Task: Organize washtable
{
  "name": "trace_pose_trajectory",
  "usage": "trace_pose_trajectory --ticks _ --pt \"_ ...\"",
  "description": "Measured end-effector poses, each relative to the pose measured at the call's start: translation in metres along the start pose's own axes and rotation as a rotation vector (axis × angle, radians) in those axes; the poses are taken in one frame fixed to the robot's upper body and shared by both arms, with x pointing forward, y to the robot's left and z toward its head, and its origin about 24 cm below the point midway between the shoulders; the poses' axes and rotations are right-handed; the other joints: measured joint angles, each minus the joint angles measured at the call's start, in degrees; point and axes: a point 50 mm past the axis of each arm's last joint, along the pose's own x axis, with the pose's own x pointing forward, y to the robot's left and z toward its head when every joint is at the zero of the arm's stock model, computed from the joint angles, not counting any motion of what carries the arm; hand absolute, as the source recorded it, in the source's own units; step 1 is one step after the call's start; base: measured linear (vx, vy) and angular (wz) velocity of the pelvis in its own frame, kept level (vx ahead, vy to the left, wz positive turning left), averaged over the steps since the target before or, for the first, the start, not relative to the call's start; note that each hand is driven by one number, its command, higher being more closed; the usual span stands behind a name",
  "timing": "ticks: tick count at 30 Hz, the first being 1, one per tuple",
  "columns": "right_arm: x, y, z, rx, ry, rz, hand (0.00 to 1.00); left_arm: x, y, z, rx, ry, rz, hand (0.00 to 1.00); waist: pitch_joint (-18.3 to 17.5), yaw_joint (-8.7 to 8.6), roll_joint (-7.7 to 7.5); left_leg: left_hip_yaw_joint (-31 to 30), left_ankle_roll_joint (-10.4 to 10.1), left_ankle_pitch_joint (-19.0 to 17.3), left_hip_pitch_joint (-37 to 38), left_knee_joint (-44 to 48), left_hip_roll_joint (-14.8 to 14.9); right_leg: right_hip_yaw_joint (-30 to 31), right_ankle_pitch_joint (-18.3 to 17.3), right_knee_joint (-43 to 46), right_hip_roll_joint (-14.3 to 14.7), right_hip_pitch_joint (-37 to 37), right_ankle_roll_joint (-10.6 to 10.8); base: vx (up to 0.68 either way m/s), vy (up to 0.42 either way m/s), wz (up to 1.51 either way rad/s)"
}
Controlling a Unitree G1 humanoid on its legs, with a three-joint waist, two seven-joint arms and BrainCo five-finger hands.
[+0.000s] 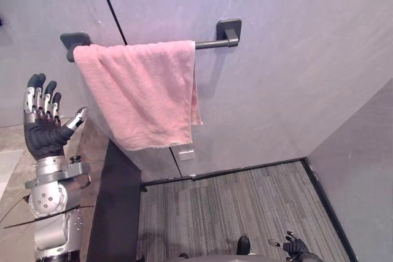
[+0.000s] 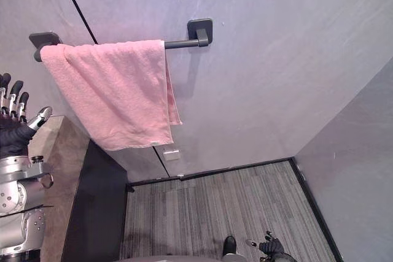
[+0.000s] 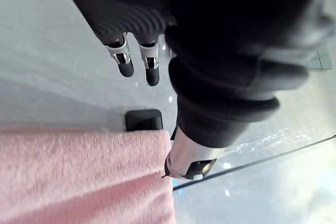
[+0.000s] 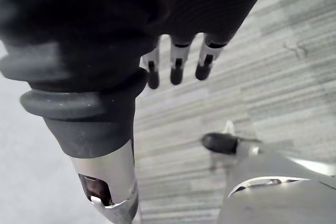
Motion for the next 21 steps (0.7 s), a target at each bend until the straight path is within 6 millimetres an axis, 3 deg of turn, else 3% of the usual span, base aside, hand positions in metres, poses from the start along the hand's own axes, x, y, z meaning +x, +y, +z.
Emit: trace_pose_trajectory --ticks 5,10,16,21 --pt "-0.001 0.000 0.002 -0.057 -0.013 0.019 0.00 0.029 0.019 -0.006 0.009 0.018 0.040 0.00 0.16 -0.13 -0.16 -0.18 0.06 0.16 -0.14 -0.19 0.01 0.09 0.10 -0.15 0.03 -0.01 -0.04 -0.06 -0.017 0.01" --pt "-0.003 -0.003 -0.001 -0.116 -0.019 0.036 0.00 0.058 0.020 -0.001 0.049 0.013 -0.017 0.00 0.84 -0.18 -0.40 0.14 -0.16 0.50 -0.32 -1.37 0.04 0.50 0.10 0.00 0.12 -0.94 -0.04 0.00 -0.003 -0.03" --pt "-0.003 -0.003 0.000 -0.115 -0.022 0.035 0.00 0.072 0.004 -0.007 0.014 0.023 -0.042 0.00 2.41 -0.31 -0.47 1.49 -0.44 1.12 -1.40 -1.98 0.09 1.66 0.13 0.04 0.31 -3.16 -0.02 0.03 -0.002 -0.10" --pt "-0.004 -0.003 0.002 -0.114 -0.035 0.036 0.00 0.077 0.008 -0.001 0.010 0.010 -0.030 0.00 3.20 0.15 -0.58 2.04 -0.46 1.14 -1.40 -1.62 -0.12 2.01 0.13 0.04 0.17 -3.59 -0.02 0.03 0.003 -0.03"
